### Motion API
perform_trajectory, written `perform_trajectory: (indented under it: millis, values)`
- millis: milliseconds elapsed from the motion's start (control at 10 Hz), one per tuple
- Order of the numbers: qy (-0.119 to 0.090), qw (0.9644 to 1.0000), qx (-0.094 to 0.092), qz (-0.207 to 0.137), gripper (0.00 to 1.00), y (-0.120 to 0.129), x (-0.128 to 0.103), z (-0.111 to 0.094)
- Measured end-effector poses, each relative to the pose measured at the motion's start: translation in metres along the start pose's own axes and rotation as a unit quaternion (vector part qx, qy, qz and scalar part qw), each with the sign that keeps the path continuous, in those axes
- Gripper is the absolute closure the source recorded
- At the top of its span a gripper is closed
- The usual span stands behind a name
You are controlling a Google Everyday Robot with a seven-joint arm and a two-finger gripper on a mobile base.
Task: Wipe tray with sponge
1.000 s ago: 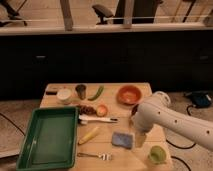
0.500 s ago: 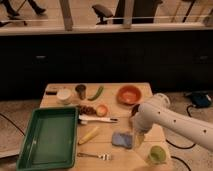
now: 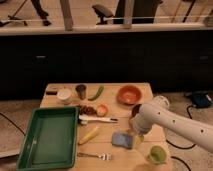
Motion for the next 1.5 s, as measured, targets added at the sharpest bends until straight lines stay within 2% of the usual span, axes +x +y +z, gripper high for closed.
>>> perform_trajectory:
  millis: [700,1100,1500]
  values:
    - [-0.016,0.9998,-0.008,0.001,0.20,0.003,0.003,0.023]
    - [-0.019,0.9998,-0.010,0.005,0.20,0.001,0.009,0.039]
    - [-0.019,0.9998,-0.010,0.005,0.20,-0.001,0.012,0.046]
